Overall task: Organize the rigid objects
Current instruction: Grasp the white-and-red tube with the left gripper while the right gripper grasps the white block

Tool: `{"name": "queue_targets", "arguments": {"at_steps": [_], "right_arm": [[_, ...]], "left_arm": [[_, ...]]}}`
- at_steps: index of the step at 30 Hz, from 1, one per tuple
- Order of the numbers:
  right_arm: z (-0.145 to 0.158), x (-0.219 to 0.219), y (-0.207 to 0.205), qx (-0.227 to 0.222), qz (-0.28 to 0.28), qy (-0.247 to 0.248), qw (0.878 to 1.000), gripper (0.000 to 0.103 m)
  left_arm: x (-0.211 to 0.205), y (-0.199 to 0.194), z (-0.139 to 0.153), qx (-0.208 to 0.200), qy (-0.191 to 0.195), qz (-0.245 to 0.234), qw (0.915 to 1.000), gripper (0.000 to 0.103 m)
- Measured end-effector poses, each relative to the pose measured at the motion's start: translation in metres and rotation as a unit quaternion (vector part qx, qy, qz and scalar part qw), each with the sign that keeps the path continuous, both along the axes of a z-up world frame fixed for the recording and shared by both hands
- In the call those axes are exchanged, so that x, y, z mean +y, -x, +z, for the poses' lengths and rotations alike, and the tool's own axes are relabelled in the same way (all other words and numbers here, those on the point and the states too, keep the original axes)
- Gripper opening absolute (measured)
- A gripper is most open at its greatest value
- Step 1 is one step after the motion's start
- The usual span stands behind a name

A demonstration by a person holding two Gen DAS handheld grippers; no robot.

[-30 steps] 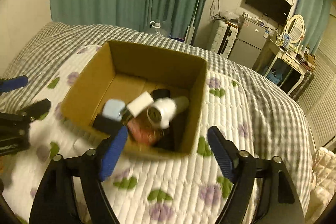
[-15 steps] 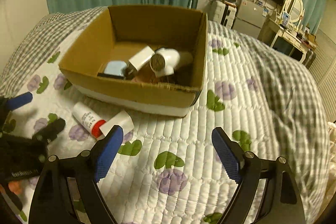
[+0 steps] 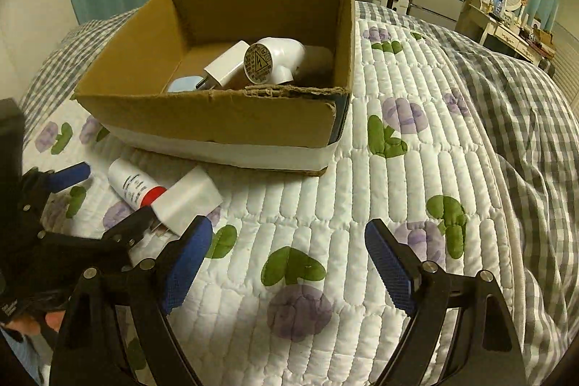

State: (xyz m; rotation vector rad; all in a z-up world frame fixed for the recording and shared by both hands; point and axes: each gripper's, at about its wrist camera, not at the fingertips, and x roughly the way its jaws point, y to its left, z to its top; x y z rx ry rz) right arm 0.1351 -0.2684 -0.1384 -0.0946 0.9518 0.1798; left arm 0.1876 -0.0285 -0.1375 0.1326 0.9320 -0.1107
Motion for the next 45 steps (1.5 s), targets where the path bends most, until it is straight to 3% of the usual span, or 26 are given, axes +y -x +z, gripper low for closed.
{"name": "queue_targets", "arguments": {"at_steps": [6, 13, 21, 24, 29, 36, 45], "right_arm": [[-0.002, 0.002, 0.001, 0.004, 0.0, -0.001, 1.0, 0.086], [-0.002, 0.006, 0.003, 0.006, 0.004, 0.006, 1.0, 0.086], [-0.003, 0.005, 0.003, 0.008, 0.003, 0.001, 1.0, 0.086], [-0.004, 0.002, 0.002, 0.01, -0.002, -0.004, 1.0, 0.086], [-0.001, 0.007, 0.003, 0.006, -0.001, 0.002, 1.0, 0.086], [0.002, 0.041, -0.009, 0.016, 0.027, -0.003, 0.999, 0.086], [-0.022, 0.077, -0.036, 0.042, 0.055, 0.027, 0.997, 0.086]], "left_arm": [[0.002, -0.002, 0.001, 0.017, 0.026, -0.032, 0.999, 0.078], [-0.003, 0.001, 0.002, 0.029, 0.018, -0.044, 0.9985, 0.079], [-0.003, -0.021, -0.004, 0.047, 0.023, -0.035, 0.998, 0.078], [-0.002, -0.017, 0.004, 0.044, 0.002, -0.026, 0.9987, 0.078], [0.019, -0.005, 0.029, 0.021, 0.019, 0.006, 0.9996, 0.078], [0.033, 0.001, 0.049, -0.002, -0.005, 0.031, 0.9995, 0.078], [0.048, 0.001, 0.039, 0.005, -0.008, 0.053, 0.9986, 0.078]]}}
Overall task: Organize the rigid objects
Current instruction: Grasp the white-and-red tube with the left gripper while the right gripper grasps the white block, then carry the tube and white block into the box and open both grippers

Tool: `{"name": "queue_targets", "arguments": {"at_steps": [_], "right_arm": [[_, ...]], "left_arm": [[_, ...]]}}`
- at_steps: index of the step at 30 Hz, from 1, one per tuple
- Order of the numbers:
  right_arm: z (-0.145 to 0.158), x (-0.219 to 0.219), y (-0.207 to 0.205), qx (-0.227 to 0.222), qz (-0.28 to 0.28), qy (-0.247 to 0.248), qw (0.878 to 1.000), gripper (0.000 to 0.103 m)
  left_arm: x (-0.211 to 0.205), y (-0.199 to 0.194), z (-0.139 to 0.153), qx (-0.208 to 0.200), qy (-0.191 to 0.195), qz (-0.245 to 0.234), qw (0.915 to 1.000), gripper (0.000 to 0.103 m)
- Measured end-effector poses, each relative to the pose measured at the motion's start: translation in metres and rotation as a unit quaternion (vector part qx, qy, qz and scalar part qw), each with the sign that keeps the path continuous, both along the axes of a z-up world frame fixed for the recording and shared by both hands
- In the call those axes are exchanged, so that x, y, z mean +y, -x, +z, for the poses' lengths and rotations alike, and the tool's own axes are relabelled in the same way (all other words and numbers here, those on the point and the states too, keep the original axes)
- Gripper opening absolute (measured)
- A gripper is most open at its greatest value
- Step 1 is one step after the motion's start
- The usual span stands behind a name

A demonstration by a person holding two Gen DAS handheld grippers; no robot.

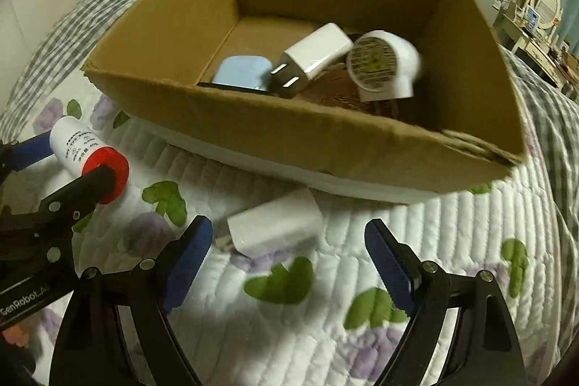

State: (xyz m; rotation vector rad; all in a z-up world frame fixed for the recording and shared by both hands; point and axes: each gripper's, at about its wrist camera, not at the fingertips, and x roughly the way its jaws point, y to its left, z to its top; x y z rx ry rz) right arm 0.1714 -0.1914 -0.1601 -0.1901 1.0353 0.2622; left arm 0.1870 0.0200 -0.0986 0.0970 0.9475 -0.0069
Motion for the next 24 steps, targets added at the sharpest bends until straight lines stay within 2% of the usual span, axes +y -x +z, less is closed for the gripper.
{"name": "queue_targets", "arguments": {"at_steps": [2, 4, 10, 16, 24], "right_arm": [[-0.003, 0.004, -0.003, 0.0, 0.005, 0.006, 1.0, 0.085], [-0.007, 0.008, -0.006, 0.002, 0.009, 0.009, 1.0, 0.079], [-0.019, 0.01, -0.011, 0.026, 0.016, 0.014, 0.999, 0.057], [-0.009, 0.001, -0.001, 0.017, 0.012, 0.006, 1.0, 0.056], [0.038, -0.019, 0.034, -0.029, 0.005, 0.012, 1.0, 0.056]], "left_arm": [[0.003, -0.002, -0.002, 0.0, -0.001, 0.002, 1.0, 0.078], [0.005, -0.004, -0.003, 0.001, 0.0, 0.006, 1.0, 0.078], [0.004, -0.005, -0.005, 0.006, -0.002, 0.005, 1.0, 0.078], [-0.001, 0.002, 0.002, 0.004, -0.006, 0.003, 1.0, 0.078], [-0.009, 0.023, 0.039, -0.027, -0.001, -0.001, 0.9996, 0.078]]}}
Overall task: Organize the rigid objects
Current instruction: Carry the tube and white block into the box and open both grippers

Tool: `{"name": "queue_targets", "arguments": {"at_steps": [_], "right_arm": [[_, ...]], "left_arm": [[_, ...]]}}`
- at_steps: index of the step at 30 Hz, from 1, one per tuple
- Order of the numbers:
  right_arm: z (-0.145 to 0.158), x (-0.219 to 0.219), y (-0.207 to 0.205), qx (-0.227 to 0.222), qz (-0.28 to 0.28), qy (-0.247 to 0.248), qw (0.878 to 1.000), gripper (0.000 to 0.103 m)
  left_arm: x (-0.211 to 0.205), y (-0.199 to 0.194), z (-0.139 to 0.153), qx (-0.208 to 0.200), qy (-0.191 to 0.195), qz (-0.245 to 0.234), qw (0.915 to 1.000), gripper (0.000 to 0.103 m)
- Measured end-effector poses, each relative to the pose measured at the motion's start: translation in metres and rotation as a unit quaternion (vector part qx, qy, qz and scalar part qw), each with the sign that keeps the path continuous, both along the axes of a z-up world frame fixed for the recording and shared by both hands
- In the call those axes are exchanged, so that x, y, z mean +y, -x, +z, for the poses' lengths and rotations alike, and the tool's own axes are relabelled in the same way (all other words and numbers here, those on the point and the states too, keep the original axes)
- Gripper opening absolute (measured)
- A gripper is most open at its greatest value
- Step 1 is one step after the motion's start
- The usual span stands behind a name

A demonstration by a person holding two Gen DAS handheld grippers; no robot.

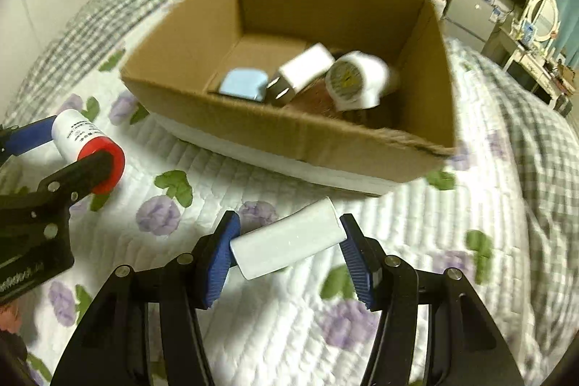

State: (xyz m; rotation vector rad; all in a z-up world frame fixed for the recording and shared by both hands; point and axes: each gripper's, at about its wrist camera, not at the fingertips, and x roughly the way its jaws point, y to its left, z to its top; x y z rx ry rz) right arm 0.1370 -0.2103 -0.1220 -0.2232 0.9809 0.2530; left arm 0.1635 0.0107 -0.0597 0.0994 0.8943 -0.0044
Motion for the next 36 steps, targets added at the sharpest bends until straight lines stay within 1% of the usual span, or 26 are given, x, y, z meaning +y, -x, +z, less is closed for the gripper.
{"name": "queue_targets", "arguments": {"at_steps": [4, 9, 10, 13, 15, 18, 22, 25, 29, 30, 32, 35, 36], "right_arm": [[0.036, -0.015, 0.018, -0.031, -0.007, -0.002, 0.999, 0.056], [0.096, -0.026, 0.03, -0.085, -0.011, -0.009, 0.996, 0.056], [0.106, -0.021, 0.027, -0.093, -0.011, -0.009, 0.996, 0.056], [0.137, -0.023, 0.022, -0.12, -0.012, -0.014, 0.993, 0.056], [0.153, -0.025, 0.017, -0.131, -0.014, -0.022, 0.991, 0.056], [0.171, -0.029, 0.003, -0.144, -0.017, -0.032, 0.989, 0.056], [0.177, -0.031, -0.021, -0.149, -0.016, -0.036, 0.988, 0.056], [0.171, -0.034, -0.038, -0.146, -0.015, -0.039, 0.988, 0.056], [0.144, -0.038, -0.066, -0.126, -0.013, -0.043, 0.991, 0.056], [0.135, -0.039, -0.073, -0.121, -0.011, -0.045, 0.992, 0.056], [0.12, -0.041, -0.082, -0.115, -0.01, -0.046, 0.992, 0.056], [0.101, -0.047, -0.099, -0.106, -0.014, -0.056, 0.993, 0.056], [0.097, -0.048, -0.105, -0.102, -0.016, -0.057, 0.993, 0.056]], "left_arm": [[-0.005, 0.014, 0.031, -0.028, 0.005, -0.007, 0.9996, 0.078], [-0.012, 0.018, 0.068, -0.063, 0.006, -0.017, 0.9979, 0.078], [-0.013, 0.018, 0.074, -0.068, 0.005, -0.018, 0.9975, 0.078], [-0.016, 0.012, 0.092, -0.082, 0.012, -0.023, 0.9963, 0.078], [-0.02, 0.005, 0.103, -0.094, 0.005, -0.02, 0.9953, 0.078], [-0.025, -0.01, 0.112, -0.102, -0.004, -0.021, 0.9946, 0.078], [-0.035, -0.039, 0.109, -0.104, -0.003, -0.027, 0.9942, 0.078], [-0.041, -0.069, 0.092, -0.089, 0.006, -0.034, 0.9955, 0.078], [-0.048, -0.104, 0.058, -0.06, 0.004, -0.045, 0.9972, 0.078], [-0.05, -0.115, 0.047, -0.046, 0.003, -0.044, 0.998, 0.078], [-0.052, -0.129, 0.034, -0.032, -0.001, -0.038, 0.9988, 0.078], [-0.06, -0.142, 0.02, -0.034, -0.023, -0.045, 0.9981, 0.078], [-0.062, -0.145, 0.018, -0.032, -0.02, -0.048, 0.9981, 0.078]]}}
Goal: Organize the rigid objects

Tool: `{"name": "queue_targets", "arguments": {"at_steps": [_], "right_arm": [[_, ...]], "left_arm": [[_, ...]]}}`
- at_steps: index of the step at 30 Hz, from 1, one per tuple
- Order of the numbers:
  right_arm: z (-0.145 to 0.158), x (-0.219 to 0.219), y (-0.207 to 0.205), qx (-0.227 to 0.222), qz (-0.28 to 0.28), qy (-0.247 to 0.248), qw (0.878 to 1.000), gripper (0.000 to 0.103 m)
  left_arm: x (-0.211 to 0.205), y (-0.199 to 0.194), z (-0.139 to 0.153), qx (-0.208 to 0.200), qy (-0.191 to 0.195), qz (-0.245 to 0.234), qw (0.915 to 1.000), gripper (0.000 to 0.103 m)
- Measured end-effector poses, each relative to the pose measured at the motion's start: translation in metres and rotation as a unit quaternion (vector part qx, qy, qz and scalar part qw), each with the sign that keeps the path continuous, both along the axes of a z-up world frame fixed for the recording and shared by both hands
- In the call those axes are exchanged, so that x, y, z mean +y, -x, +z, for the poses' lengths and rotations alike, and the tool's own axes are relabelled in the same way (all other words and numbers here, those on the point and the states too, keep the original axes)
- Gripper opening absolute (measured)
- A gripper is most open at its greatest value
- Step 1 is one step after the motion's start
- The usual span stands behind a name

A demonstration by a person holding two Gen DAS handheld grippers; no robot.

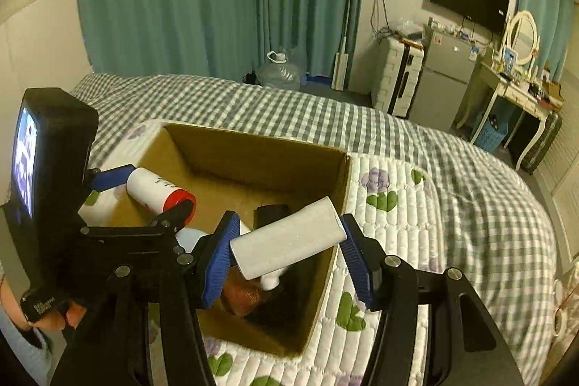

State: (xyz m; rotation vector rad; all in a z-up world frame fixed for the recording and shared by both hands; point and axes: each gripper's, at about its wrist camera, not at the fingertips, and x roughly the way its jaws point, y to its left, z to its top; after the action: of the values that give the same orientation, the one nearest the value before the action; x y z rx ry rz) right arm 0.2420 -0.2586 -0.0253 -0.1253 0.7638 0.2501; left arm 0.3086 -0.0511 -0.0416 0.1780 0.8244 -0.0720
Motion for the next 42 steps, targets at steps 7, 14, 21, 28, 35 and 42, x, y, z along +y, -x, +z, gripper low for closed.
{"name": "queue_targets", "arguments": {"at_steps": [7, 14, 21, 28, 35, 42], "right_arm": [[-0.012, -0.006, -0.017, -0.001, 0.005, -0.016, 1.0, 0.056], [-0.009, -0.005, -0.012, -0.002, 0.002, -0.015, 1.0, 0.056], [-0.012, 0.013, -0.017, 0.009, 0.005, -0.012, 1.0, 0.056], [-0.043, 0.041, -0.055, 0.052, -0.009, -0.015, 0.998, 0.056], [-0.051, 0.059, -0.069, 0.029, -0.024, 0.02, 0.999, 0.062], [-0.019, 0.051, -0.048, 0.001, -0.033, 0.008, 0.999, 0.07]], "left_arm": [[-0.003, -0.004, -0.007, -0.036, 0.001, -0.007, 0.9993, 0.091], [0.005, 0.011, 0.021, -0.066, -0.008, -0.004, 0.9978, 0.096], [0.032, 0.026, 0.042, -0.068, -0.001, 0.014, 0.9976, 0.097], [0.066, 0.019, 0.036, -0.05, 0.01, 0.031, 0.9982, 0.097], [0.082, 0.008, 0.023, -0.043, 0.034, 0.043, 0.9975, 0.097], [0.077, 0.028, 0.041, -0.053, 0.043, 0.042, 0.9968, 0.097]]}}
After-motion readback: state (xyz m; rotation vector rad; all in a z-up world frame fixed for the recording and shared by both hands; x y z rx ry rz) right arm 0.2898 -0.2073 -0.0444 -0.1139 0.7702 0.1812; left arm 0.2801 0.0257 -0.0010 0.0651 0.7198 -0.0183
